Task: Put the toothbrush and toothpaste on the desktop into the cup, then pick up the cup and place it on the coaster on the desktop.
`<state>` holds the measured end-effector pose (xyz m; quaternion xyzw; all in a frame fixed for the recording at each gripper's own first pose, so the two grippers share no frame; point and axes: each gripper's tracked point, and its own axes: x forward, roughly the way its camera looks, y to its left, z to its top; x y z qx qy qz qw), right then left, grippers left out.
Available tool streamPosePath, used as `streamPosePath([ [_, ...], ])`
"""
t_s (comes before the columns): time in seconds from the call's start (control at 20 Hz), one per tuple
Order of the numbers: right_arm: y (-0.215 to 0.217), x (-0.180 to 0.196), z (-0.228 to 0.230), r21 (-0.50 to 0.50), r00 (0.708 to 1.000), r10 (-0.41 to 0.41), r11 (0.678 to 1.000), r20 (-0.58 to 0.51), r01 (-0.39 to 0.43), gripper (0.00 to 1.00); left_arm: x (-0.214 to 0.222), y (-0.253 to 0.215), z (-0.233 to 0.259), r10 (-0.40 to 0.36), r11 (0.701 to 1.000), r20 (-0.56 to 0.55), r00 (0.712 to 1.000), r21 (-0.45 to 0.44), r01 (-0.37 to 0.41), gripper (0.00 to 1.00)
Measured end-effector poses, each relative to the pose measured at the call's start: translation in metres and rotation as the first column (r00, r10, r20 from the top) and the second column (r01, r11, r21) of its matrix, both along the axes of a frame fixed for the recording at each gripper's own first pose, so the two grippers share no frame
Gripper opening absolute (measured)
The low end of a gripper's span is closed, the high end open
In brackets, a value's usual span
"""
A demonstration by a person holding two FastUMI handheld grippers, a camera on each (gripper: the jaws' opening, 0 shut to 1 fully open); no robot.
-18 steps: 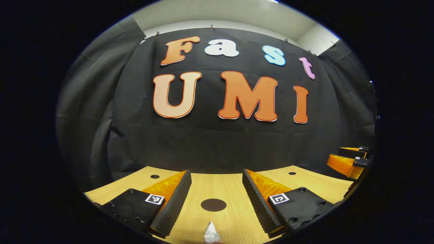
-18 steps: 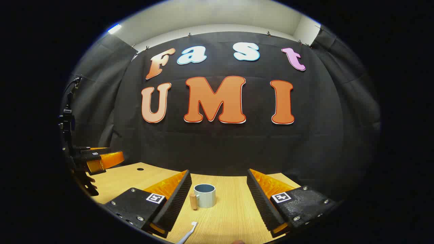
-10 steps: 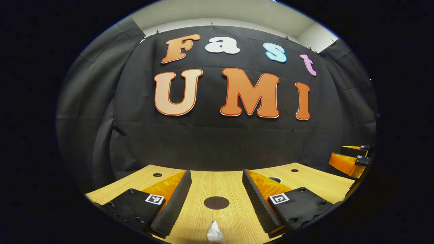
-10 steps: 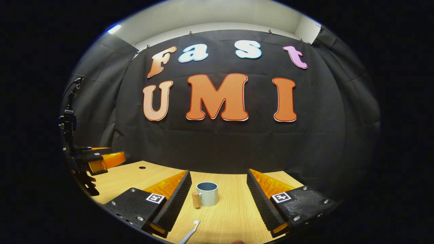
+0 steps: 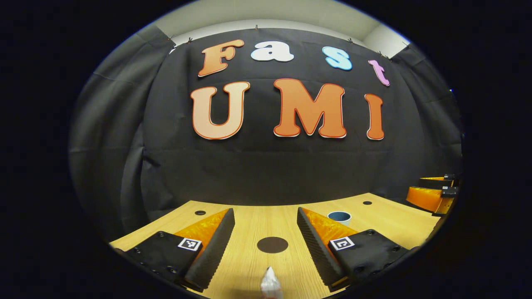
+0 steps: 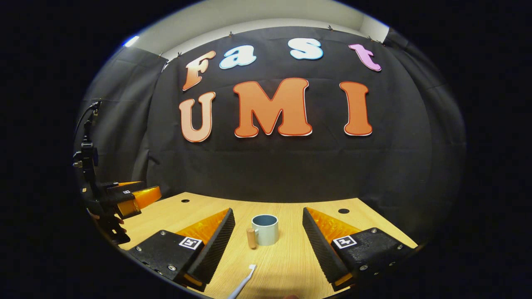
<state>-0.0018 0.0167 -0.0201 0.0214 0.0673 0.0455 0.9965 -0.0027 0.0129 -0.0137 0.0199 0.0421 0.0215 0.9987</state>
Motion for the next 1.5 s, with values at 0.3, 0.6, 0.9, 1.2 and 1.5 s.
streamPosePath([
  [0.3, 0.007, 0.001, -0.015, -0.025, 0.991, 0.051, 0.998, -0.124, -0.054, 0.99, 0.001, 0.011, -0.023, 0.009, 1.000, -0.099, 0.995, 0.004, -0.009, 0.96],
  [0.6, 0.018, 0.005, -0.038, 0.026, 0.945, 0.086, 0.996, -0.315, -0.082, 0.98, 0.000, 0.015, -0.056, -0.009, 1.000, -0.230, 0.973, -0.020, 0.005, 0.97],
  [0.9, 0.024, -0.001, -0.081, 0.082, 0.861, 0.107, 0.994, -0.498, -0.076, 0.92, -0.003, 0.011, -0.106, -0.056, 0.995, -0.400, 0.915, -0.100, 0.017, 0.97],
  [1.2, 0.029, -0.003, -0.101, 0.075, 0.799, 0.103, 0.995, -0.592, -0.072, 0.90, -0.012, 0.011, -0.152, -0.065, 0.994, -0.547, 0.835, -0.108, 0.007, 0.97],
  [1.5, 0.050, -0.007, -0.135, 0.089, 0.705, 0.124, 0.992, -0.699, -0.086, 0.87, -0.024, 0.013, -0.182, -0.054, 0.995, -0.629, 0.776, -0.103, -0.015, 0.97],
])
